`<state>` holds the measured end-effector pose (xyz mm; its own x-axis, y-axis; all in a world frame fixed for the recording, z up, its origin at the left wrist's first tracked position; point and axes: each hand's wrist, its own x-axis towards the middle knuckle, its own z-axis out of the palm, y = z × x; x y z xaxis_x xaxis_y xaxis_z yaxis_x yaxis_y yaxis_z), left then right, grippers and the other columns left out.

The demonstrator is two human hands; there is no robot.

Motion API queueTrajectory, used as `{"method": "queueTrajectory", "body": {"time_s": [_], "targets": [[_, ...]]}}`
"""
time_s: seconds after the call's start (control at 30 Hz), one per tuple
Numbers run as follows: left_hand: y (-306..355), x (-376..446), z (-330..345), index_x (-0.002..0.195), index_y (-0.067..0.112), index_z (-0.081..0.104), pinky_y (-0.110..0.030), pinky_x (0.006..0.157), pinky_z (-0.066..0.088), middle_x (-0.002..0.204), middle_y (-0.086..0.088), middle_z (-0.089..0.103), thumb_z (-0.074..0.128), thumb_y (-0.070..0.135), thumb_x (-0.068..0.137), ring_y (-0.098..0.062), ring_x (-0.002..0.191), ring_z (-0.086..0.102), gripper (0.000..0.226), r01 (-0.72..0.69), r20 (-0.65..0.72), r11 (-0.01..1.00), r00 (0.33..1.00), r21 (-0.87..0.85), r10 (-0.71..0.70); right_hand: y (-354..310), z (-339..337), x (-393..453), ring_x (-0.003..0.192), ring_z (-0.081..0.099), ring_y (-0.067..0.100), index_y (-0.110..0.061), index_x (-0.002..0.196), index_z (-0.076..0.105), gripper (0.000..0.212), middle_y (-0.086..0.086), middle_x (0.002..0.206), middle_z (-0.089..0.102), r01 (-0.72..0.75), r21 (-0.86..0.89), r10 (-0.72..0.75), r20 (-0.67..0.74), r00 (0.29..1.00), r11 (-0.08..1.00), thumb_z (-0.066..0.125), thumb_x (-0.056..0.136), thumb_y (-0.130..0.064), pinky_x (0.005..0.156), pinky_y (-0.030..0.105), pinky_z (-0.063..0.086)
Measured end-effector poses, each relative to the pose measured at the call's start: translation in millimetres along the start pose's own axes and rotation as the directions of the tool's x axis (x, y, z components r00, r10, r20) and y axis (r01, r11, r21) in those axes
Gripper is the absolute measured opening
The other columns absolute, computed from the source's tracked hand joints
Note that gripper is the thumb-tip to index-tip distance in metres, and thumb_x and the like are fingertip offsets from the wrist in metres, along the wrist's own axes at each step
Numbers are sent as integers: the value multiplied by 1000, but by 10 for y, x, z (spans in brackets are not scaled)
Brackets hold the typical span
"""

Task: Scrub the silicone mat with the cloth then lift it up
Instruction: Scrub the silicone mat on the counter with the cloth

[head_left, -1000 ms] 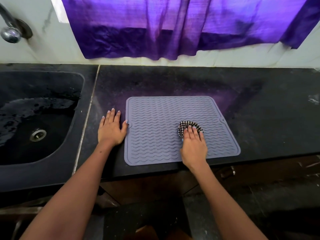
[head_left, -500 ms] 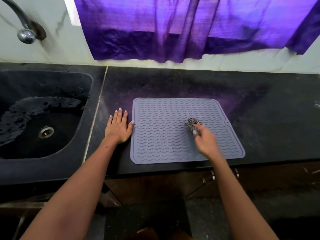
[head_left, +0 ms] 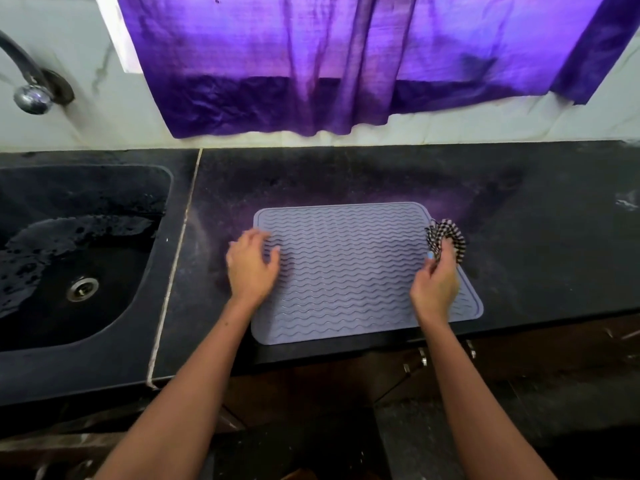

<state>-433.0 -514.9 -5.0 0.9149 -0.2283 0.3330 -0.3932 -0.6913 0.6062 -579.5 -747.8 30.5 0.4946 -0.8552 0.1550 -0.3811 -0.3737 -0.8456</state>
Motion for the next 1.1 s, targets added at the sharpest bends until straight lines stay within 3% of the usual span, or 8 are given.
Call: {"method": "queueTrajectory", "body": {"time_s": [0.07, 0.13, 0.3, 0.6, 0.73, 0.87, 1.0, 1.1], "targets": [[326, -90, 166, 105, 14, 69, -39, 96, 45, 110, -5, 67, 60, 19, 86, -23, 105, 60, 22, -152, 70, 980, 984, -126, 162, 189, 74, 34, 136, 35, 26, -12, 143, 32, 48, 8, 148, 37, 53, -95, -52, 10, 999, 994, 41, 96, -12, 110, 48, 33], [611, -157, 341, 99, 16, 71, -39, 94, 47, 102, 0, 68, 64, 16, 85, -17, 100, 59, 17, -191, 200, 962, 952, -195, 230, 322, 130, 19, 137, 33, 25, -12, 142, 34, 50, 8, 147, 38, 95, -213, -78, 88, 993, 973, 45, 93, -9, 111, 48, 31], [923, -214, 648, 99, 23, 72, -36, 98, 38, 105, 4, 63, 67, 27, 84, -15, 107, 49, 16, -193, 384, 967, 891, -164, 243, 391, 171, -26, 141, 26, 21, -11, 142, 33, 54, 5, 150, 34, 227, -349, -179, 165, 970, 909, 47, 91, -8, 117, 40, 22], [1113, -240, 792, 92, 24, 73, -31, 96, 27, 108, 8, 56, 70, 33, 81, -13, 109, 41, 15, -143, 377, 989, 915, -30, 143, 455, 196, 0, 140, 28, 19, -11, 141, 36, 50, 5, 147, 39, 252, -366, -213, 143, 967, 896, 46, 92, -9, 117, 37, 23], [1103, -236, 807, 90, 23, 73, -31, 103, 17, 120, 7, 51, 70, 30, 80, -13, 118, 39, 12, -164, 364, 986, 917, -32, 165, 464, 199, 3, 140, 27, 19, -11, 141, 35, 50, 5, 147, 38, 255, -370, -217, 143, 966, 893, 46, 91, -8, 117, 36, 22], [1132, -274, 791, 90, 22, 72, -41, 114, 5, 136, 3, 41, 64, 28, 84, -15, 132, 30, 12, -242, 349, 970, 912, 31, 217, 476, 194, 14, 139, 28, 20, -11, 141, 36, 50, 6, 146, 39, 260, -363, -222, 143, 965, 895, 45, 91, -8, 117, 37, 23], [1198, -327, 803, 92, 13, 65, -51, 114, 0, 144, -5, 33, 52, 26, 90, -20, 138, 24, 18, -366, 368, 911, 887, 193, 278, 475, 191, 22, 139, 29, 20, -10, 140, 36, 51, 6, 146, 39, 262, -344, -225, 144, 964, 901, 45, 90, -7, 117, 35, 21], [1230, -353, 847, 95, 10, 58, -54, 113, -2, 146, -8, 28, 44, 22, 93, -22, 139, 20, 18, -368, 396, 897, 883, 244, 254, 469, 193, 21, 139, 29, 19, -10, 140, 37, 51, 5, 146, 40, 262, -348, -226, 142, 964, 900, 46, 90, -7, 117, 35, 21]]}}
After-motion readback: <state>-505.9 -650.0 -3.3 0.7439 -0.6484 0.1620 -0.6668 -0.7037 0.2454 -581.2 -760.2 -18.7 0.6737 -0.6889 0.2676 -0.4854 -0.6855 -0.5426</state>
